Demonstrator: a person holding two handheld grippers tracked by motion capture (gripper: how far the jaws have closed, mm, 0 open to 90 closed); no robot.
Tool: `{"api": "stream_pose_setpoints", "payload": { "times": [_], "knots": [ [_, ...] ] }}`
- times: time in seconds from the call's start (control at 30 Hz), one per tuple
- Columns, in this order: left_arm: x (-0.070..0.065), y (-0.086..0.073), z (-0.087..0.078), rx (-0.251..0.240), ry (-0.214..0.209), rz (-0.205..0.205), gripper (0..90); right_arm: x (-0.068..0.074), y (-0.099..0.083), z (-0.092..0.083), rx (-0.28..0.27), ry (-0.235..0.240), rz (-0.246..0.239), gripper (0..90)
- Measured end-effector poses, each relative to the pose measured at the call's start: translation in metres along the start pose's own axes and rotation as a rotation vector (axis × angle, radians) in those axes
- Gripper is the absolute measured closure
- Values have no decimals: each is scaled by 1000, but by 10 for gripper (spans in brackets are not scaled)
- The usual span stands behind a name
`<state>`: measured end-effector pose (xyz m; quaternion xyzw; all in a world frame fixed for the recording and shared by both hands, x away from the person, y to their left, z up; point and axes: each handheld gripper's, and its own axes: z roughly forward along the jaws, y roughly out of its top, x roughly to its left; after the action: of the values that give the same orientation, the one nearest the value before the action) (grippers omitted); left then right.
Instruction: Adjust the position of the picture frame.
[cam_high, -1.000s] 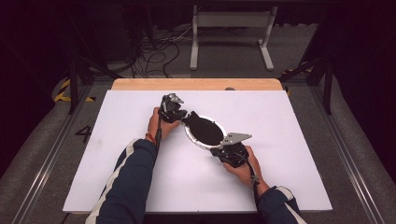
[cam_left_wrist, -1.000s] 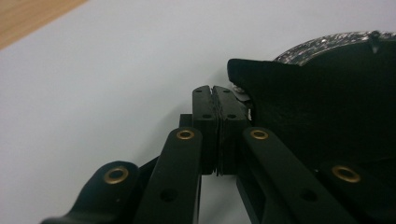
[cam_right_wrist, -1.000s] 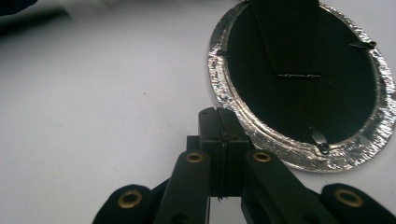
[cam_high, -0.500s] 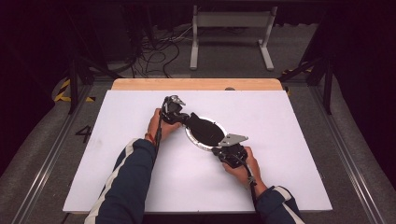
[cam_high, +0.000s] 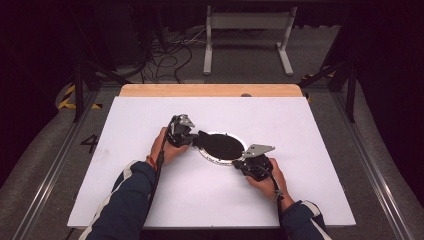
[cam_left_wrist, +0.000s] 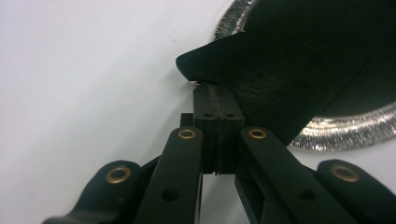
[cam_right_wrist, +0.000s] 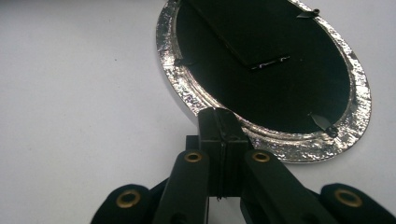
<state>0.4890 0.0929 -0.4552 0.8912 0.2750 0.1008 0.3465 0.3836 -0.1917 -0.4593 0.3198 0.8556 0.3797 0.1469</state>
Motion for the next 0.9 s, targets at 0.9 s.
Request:
{"api": "stream_pose_setpoints", "payload": {
  "times": [0.9],
  "knots": [
    [-60,-39,-28,-26,-102,45,899,-12,-9,-10,1,-21,12,900]
  ]
}}
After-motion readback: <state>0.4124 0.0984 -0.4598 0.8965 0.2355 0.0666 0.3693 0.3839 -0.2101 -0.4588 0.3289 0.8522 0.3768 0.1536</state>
